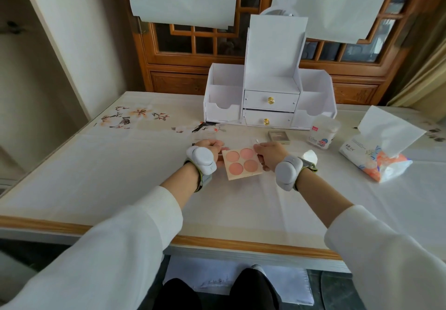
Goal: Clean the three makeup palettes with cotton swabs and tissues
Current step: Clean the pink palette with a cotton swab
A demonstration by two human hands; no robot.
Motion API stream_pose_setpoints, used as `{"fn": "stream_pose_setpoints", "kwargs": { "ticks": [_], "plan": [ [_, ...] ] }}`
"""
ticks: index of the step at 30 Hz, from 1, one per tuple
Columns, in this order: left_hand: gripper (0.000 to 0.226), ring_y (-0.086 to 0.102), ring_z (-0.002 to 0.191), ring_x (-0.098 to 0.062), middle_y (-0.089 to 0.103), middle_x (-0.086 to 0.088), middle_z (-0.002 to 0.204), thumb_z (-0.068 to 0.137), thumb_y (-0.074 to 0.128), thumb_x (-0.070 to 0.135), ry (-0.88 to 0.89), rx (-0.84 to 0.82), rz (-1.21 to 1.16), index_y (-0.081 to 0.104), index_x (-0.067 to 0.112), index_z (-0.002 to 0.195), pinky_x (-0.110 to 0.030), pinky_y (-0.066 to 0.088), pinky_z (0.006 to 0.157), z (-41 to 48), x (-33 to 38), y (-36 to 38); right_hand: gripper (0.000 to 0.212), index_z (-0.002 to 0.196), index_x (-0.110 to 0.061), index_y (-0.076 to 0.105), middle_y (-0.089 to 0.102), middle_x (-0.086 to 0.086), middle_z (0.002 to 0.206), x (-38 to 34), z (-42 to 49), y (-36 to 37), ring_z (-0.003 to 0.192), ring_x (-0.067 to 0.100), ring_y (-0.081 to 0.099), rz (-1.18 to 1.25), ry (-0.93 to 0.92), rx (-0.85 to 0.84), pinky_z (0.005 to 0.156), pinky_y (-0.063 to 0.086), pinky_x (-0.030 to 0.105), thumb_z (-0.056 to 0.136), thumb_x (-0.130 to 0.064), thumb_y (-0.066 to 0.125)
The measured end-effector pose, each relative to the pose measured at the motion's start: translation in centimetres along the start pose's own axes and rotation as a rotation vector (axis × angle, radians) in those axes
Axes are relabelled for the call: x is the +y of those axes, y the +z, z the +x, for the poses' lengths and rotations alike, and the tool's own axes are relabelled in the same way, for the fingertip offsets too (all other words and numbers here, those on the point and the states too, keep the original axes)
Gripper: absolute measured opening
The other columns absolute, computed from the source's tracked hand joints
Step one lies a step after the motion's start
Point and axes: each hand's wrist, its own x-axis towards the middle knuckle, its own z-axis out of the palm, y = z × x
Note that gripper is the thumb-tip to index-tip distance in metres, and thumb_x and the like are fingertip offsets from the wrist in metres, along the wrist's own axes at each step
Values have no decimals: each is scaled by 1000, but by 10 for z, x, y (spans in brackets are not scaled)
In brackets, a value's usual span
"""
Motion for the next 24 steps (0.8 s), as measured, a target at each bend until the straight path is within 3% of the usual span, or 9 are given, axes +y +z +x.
{"fn": "stream_pose_setpoints", "kwargs": {
  "ticks": [2,4,6,8,12,15,19,24],
  "plan": [
    [25,54,92,-29,55,-25,124,101,36,4,-34,16,-63,53,3,82,-45,45,90,-1,-1,0,35,60,-11,48,40,5,56,-1,0,2,49,18,31,115,37,7,46,24,26,94,-11,44],
    [29,53,100,-30,57,-20,116,102,33,9,-72,16,-99,58,2,89,-42,43,97,0,-2,4,35,60,-10,45,37,5,56,-2,-1,5,48,17,28,178,61,17,45,21,25,94,-6,42],
    [32,58,99,-34,61,-17,111,103,34,18,-86,37,-110,60,1,103,-40,43,99,3,-4,5,34,60,-10,44,37,5,56,-3,0,7,48,17,28,201,75,29,45,21,24,94,-5,41],
    [30,60,90,-29,63,-13,102,101,38,27,-165,15,-211,59,7,106,-39,47,90,5,-5,7,33,62,-10,44,36,5,57,-2,1,7,48,17,27,228,89,25,43,21,22,95,-6,40],
    [37,48,121,-40,55,-21,127,101,36,26,-289,-25,-246,45,7,132,-51,35,106,10,-7,7,31,64,-10,46,36,5,58,-1,4,8,49,17,27,262,103,20,37,23,17,94,-7,40],
    [52,52,109,-35,62,-9,113,100,19,49,-332,-199,-366,59,19,117,-54,36,97,7,-5,13,30,65,-9,50,39,6,58,0,7,4,46,16,30,284,92,21,36,24,18,94,-7,42],
    [57,57,100,-38,63,-11,114,97,18,57,-325,-301,-502,61,24,115,-61,42,81,7,-11,16,27,65,-4,52,43,9,56,1,4,-1,35,12,33,311,83,-33,41,23,22,91,-4,44],
    [56,57,94,-31,63,-7,113,95,16,61,-291,-262,-495,59,33,118,-41,44,75,7,-11,24,27,64,-2,51,42,10,59,9,9,-6,49,17,29,287,33,-31,47,22,25,88,4,39]
  ]
}}
